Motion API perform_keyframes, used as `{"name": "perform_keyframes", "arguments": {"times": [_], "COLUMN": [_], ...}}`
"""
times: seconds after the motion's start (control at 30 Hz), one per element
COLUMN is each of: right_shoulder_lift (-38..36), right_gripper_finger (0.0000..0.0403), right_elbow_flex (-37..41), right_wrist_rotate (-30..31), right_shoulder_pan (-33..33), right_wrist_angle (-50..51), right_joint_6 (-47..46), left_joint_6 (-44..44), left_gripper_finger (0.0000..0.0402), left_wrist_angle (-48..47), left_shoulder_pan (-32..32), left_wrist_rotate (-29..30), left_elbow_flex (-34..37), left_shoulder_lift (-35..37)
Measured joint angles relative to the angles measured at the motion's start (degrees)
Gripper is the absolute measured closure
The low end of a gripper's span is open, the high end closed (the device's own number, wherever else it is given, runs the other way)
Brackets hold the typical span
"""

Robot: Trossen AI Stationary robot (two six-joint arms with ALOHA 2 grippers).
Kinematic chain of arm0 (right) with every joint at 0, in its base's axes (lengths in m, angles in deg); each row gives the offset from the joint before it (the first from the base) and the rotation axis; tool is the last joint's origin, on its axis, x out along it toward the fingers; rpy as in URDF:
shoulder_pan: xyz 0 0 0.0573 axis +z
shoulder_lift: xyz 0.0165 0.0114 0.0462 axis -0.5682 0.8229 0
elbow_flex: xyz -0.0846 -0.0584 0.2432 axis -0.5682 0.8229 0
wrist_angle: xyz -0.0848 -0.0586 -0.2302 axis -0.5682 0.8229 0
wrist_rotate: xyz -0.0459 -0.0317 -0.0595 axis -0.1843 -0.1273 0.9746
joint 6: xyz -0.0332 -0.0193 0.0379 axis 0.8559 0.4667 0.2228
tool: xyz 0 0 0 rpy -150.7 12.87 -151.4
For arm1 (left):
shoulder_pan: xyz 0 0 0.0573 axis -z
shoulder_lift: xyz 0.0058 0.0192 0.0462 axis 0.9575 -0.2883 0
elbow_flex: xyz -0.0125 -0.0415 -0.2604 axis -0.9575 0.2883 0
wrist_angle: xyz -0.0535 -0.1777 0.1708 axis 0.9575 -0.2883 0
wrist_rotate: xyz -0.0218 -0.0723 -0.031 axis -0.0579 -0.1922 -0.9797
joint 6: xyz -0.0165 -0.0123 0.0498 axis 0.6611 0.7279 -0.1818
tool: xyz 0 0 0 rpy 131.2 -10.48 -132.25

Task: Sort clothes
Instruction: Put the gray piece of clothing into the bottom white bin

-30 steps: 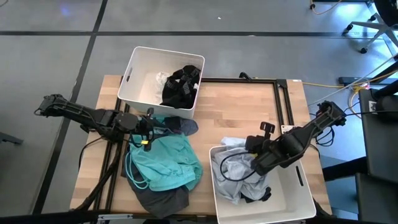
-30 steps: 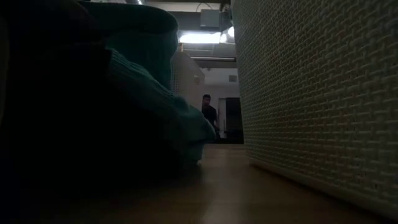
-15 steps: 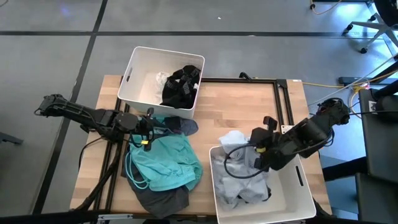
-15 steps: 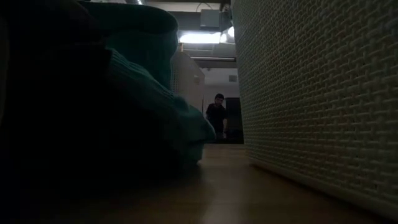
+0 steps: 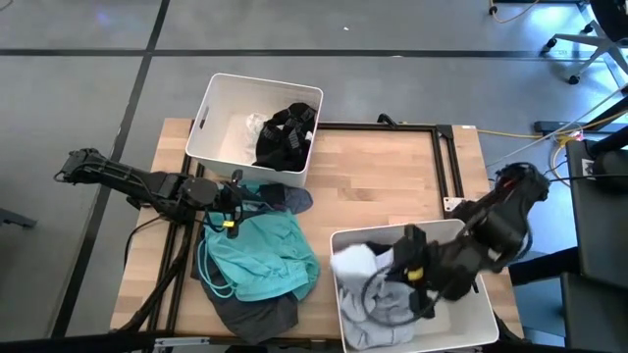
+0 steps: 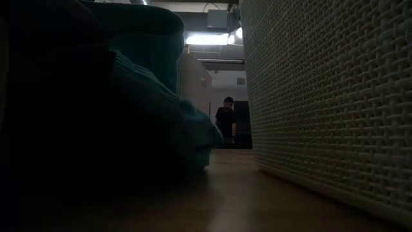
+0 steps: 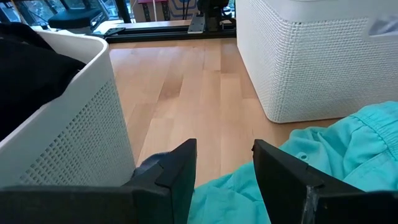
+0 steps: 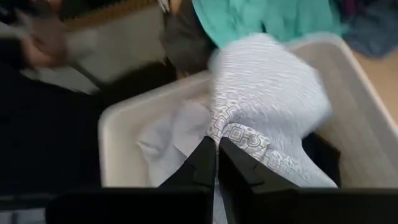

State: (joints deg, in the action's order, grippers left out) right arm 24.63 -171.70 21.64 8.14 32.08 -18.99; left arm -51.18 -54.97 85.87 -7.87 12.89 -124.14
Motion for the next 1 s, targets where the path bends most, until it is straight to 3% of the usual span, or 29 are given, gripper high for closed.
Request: {"name": "perform_keyframes", "arguments": {"times": [0.2, 0.37, 0.5, 0.7, 0.83, 1.0], "right_shoulder_lift": [9.3, 17.8, 21.9, 21.8, 19.9, 16.0], "right_gripper_finger": [0.0387, 0.0386, 0.0386, 0.0384, 0.0351, 0.0273], "right_elbow_flex": [0.1, 2.4, 3.0, 3.0, 3.0, 2.4], "right_wrist_rotate": [2.7, 7.2, 3.8, -0.5, -3.8, -7.0], "right_shoulder_pan": [0.7, -0.2, -3.6, -7.0, -6.9, -7.7], "right_wrist_angle": [9.9, 10.9, 13.5, 14.0, 14.1, 14.6], "right_joint_6": [-1.5, 3.5, 6.4, 5.6, 4.3, 2.1], "left_joint_6": [0.0, 0.0, -0.5, 1.0, 1.9, 1.9], "left_gripper_finger": [0.0254, 0.0254, 0.0254, 0.0254, 0.0254, 0.0254], "left_wrist_angle": [0.0, 0.0, 0.1, -0.2, -1.5, -0.9], "left_shoulder_pan": [0.0, 0.0, 0.0, 0.0, 0.0, 0.0], "left_wrist_rotate": [0.0, 0.0, 0.0, 0.0, 0.0, 0.0], "left_elbow_flex": [0.0, 0.0, 0.0, 0.0, 0.0, 0.0], "left_shoulder_lift": [0.0, 0.0, 0.0, 0.0, 0.0, 0.0]}}
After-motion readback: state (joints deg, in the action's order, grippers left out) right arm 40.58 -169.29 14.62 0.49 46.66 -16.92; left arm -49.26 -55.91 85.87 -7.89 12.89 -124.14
